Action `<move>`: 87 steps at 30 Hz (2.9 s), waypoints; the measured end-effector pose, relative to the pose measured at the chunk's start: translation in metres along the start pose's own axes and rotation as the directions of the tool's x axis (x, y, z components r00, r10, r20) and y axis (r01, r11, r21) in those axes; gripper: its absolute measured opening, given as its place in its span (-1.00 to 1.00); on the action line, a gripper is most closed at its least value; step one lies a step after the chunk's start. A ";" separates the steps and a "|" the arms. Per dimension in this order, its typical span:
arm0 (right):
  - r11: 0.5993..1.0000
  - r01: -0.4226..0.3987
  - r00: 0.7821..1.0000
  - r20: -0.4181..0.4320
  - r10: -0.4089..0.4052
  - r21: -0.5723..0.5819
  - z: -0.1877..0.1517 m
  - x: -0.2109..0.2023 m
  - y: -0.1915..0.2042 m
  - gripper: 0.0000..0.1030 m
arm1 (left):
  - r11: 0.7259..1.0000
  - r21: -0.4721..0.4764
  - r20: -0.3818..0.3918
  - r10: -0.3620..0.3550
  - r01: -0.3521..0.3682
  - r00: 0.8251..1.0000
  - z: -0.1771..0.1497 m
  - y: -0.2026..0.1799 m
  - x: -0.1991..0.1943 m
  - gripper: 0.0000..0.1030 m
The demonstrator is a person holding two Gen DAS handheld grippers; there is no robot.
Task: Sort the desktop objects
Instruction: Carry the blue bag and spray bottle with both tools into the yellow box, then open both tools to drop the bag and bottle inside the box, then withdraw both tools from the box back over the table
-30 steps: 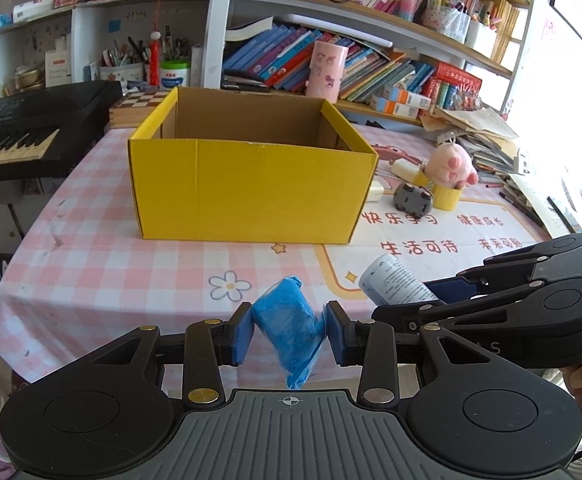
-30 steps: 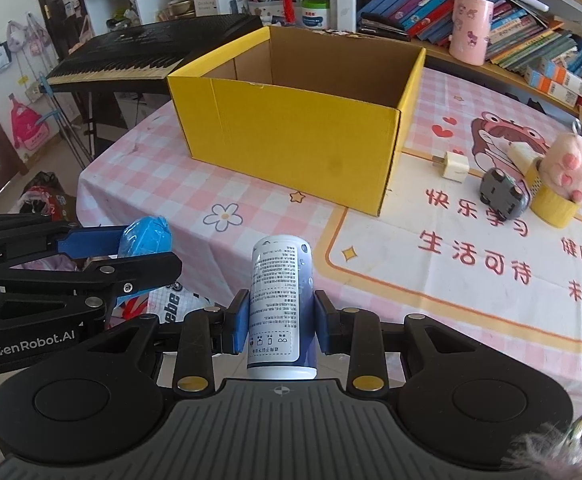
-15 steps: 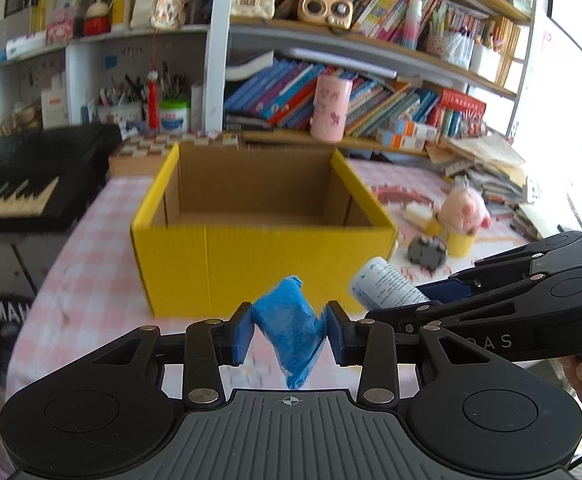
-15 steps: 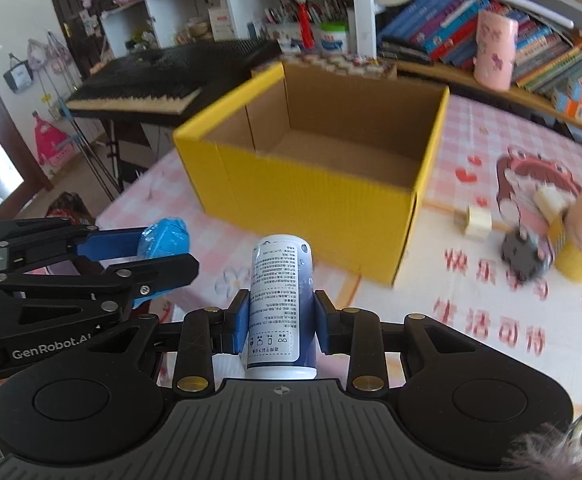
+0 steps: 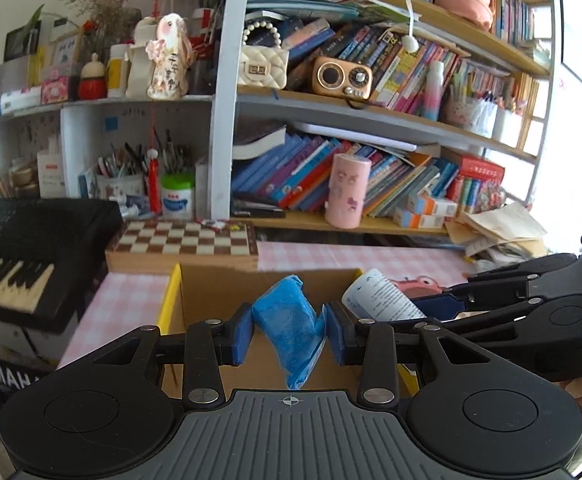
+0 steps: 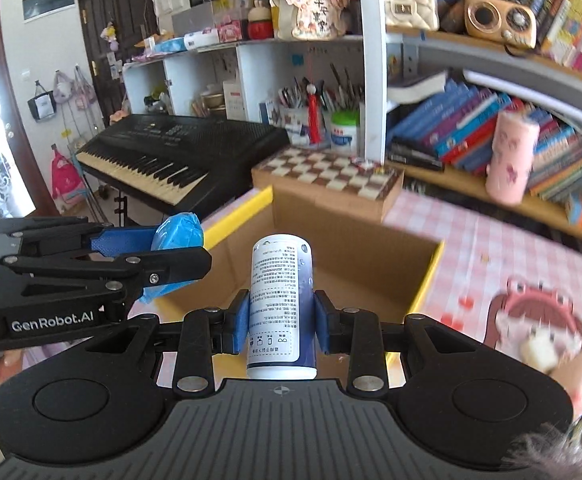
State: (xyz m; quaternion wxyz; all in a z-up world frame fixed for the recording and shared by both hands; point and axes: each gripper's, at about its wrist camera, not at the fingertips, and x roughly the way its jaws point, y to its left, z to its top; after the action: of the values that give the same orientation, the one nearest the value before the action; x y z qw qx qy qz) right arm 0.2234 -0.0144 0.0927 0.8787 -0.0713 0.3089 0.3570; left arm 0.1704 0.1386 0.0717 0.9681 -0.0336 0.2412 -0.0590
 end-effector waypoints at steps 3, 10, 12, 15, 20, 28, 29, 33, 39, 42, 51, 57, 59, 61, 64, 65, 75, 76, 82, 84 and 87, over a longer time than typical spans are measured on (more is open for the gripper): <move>1.000 -0.009 1.000 -0.017 0.009 -0.012 0.013 0.021 -0.015 -0.42 | 1.000 0.020 -0.036 0.015 -0.014 0.999 0.010 0.002 0.026 -0.28; 0.996 -0.017 0.994 -0.112 0.007 -0.091 0.024 0.074 -0.039 -0.42 | 0.998 0.033 -0.151 0.058 -0.053 0.987 0.016 0.012 0.084 -0.28; 0.991 -0.029 0.989 -0.150 0.010 -0.131 0.025 0.092 -0.043 -0.42 | 0.997 0.039 -0.186 0.068 -0.062 0.980 0.017 0.014 0.101 -0.28; 0.982 -0.044 0.977 -0.212 0.003 -0.185 0.026 0.121 -0.046 -0.42 | 0.996 0.059 -0.243 0.084 -0.071 0.966 0.017 0.017 0.125 -0.28; 0.960 -0.070 0.950 -0.311 -0.018 -0.270 0.023 0.157 -0.047 -0.41 | 0.990 0.097 -0.316 0.127 -0.101 0.940 0.012 0.020 0.156 -0.28; 0.953 -0.071 0.916 -0.397 -0.055 -0.295 0.012 0.185 -0.052 -0.41 | 0.989 0.068 -0.417 0.145 -0.128 0.897 -0.003 0.032 0.179 -0.27; 0.951 -0.076 0.917 -0.395 -0.051 -0.300 0.012 0.186 -0.052 -0.41 | 0.990 0.059 -0.421 0.140 -0.127 0.896 -0.003 0.033 0.179 -0.26; 0.944 -0.081 0.912 -0.406 -0.059 -0.320 0.010 0.187 -0.049 -0.41 | 0.990 0.063 -0.433 0.140 -0.125 0.890 -0.004 0.033 0.182 -0.25; 0.952 -0.063 0.909 -0.411 -0.069 -0.300 0.012 0.188 -0.052 -0.41 | 0.993 0.057 -0.438 0.116 -0.102 0.892 -0.005 0.034 0.183 0.02; 0.956 -0.056 0.915 -0.397 -0.067 -0.289 0.013 0.187 -0.053 -0.41 | 0.993 0.052 -0.414 0.120 -0.108 0.902 -0.003 0.033 0.180 0.33; 0.953 0.003 0.950 -0.298 -0.097 -0.301 0.012 0.165 -0.050 -0.09 | 0.987 0.078 -0.331 0.159 -0.141 0.930 0.005 0.020 0.153 0.60; 0.967 0.042 0.976 -0.197 -0.093 -0.253 0.015 0.126 -0.049 -0.07 | 0.990 0.077 -0.234 0.137 -0.122 0.963 0.016 0.012 0.113 0.66; 0.971 0.049 0.986 -0.143 -0.085 -0.234 0.016 0.110 -0.049 -0.01 | 0.990 0.077 -0.198 0.130 -0.117 0.972 0.019 0.008 0.098 0.72; 0.972 0.076 0.992 -0.085 -0.096 -0.222 0.016 0.092 -0.047 0.08 | 0.990 0.085 -0.167 0.129 -0.117 0.977 0.021 0.003 0.083 0.76; 0.970 0.125 0.992 -0.009 -0.129 -0.208 0.013 0.066 -0.042 0.10 | 0.990 0.088 -0.123 0.122 -0.111 0.985 0.022 -0.004 0.062 0.80; 0.970 0.135 0.991 0.006 -0.136 -0.201 0.012 0.058 -0.040 0.10 | 0.991 0.085 -0.111 0.116 -0.107 0.987 0.022 -0.005 0.055 0.81; 0.973 0.221 0.972 0.103 -0.213 -0.069 -0.012 -0.004 -0.023 0.17 | 0.982 0.053 0.054 0.180 -0.183 0.982 0.005 -0.021 -0.013 0.89; 0.970 0.235 0.967 0.113 -0.228 -0.059 -0.015 -0.009 -0.020 0.17 | 0.981 0.045 0.067 0.187 -0.190 0.980 0.003 -0.020 -0.020 0.89; 0.962 0.274 0.950 0.150 -0.273 0.014 -0.035 -0.033 0.000 0.18 | 0.982 -0.004 0.076 0.191 -0.191 0.979 -0.012 -0.015 -0.060 0.90; 0.958 0.285 0.945 0.154 -0.288 0.038 -0.043 -0.041 0.007 0.21 | 0.982 -0.003 0.069 0.191 -0.191 0.979 -0.019 -0.015 -0.070 0.90; 0.950 0.305 0.938 0.152 -0.313 0.074 -0.056 -0.054 0.014 0.21 | 0.982 -0.008 0.060 0.188 -0.188 0.980 -0.031 -0.016 -0.084 0.90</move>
State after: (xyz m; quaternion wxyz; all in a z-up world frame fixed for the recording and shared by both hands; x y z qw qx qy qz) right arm 0.1567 -0.0549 0.0812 0.9474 -0.0680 0.2304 0.2116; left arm 0.0808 0.1322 0.0850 0.9761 -0.0136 0.2141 0.0341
